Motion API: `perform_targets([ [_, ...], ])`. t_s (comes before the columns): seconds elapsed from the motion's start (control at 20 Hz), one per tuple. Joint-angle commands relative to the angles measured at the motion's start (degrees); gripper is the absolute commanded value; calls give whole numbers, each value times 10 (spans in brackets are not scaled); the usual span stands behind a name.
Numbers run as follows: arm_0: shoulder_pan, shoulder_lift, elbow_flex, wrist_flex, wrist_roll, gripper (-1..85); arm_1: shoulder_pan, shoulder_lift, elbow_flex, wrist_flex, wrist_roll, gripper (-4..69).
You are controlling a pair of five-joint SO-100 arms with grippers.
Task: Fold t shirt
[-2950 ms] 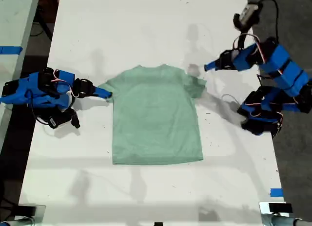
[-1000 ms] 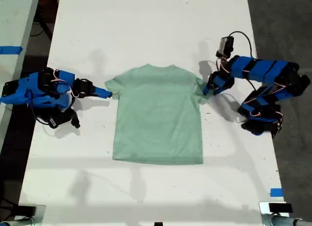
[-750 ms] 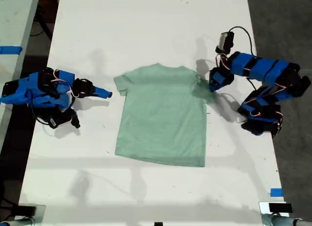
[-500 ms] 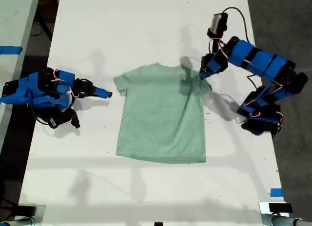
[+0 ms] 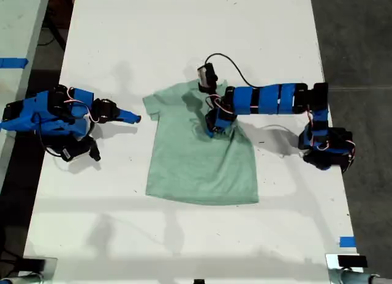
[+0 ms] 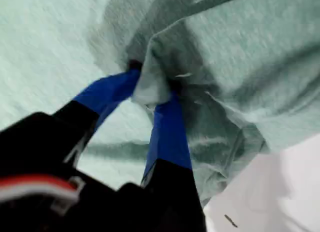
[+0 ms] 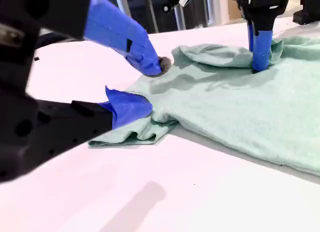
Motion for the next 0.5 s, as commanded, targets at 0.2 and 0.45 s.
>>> perform_targets([
  [0.2,4,4,22,1,4,92,75,300,-19,169,4,209],
  [0.45,4,4,22,1,4,92,105,690,400,96,72,14],
])
